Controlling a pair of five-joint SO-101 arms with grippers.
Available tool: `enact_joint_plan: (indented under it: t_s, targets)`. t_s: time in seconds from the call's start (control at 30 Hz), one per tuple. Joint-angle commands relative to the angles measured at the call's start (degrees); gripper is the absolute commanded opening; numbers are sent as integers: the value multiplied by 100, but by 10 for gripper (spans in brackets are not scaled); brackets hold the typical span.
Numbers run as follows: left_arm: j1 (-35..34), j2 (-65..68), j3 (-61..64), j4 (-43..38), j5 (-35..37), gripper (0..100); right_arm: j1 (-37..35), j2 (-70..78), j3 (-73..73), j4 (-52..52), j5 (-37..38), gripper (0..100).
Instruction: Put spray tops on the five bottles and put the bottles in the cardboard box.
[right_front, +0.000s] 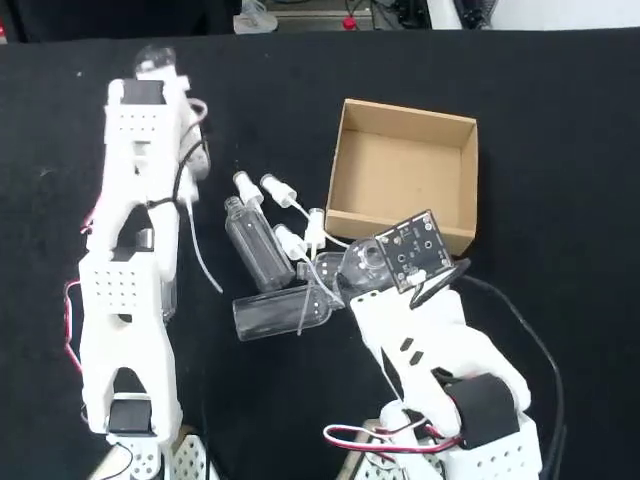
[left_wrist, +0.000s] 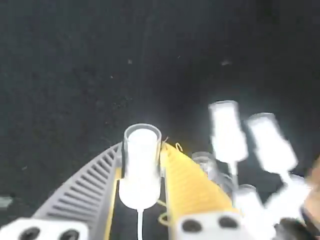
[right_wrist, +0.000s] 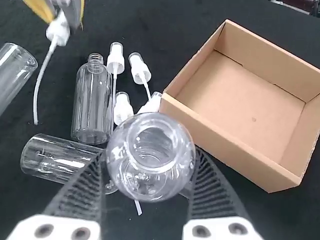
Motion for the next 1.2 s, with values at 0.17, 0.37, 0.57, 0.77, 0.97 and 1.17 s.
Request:
enact_joint_plan:
  t_s: [0.17, 0.37, 0.57, 0.77, 0.97, 1.17]
  targets:
    - [-884, -527, -1701, 220, 18, 39, -149, -31, -40, -571, -70, 25]
    - [-1174, -2136, -312, 229, 0, 39, -1415, -31, -40, -1125, -70, 25]
    - [-1218, -4782, 1613, 193, -18, 39, -1916, -13, 171, -2013, -70, 25]
    - [-567, -6743, 1991, -220, 18, 39, -2303, -31, 1130, -2875, -79, 25]
    - [963, -7684, 2519, -993, 18, 42, -2409, -31, 1534, -3112, -79, 25]
    - [2158, -8132, 3213, -1486, 18, 44, -2391, -31, 1596, -3121, -79, 25]
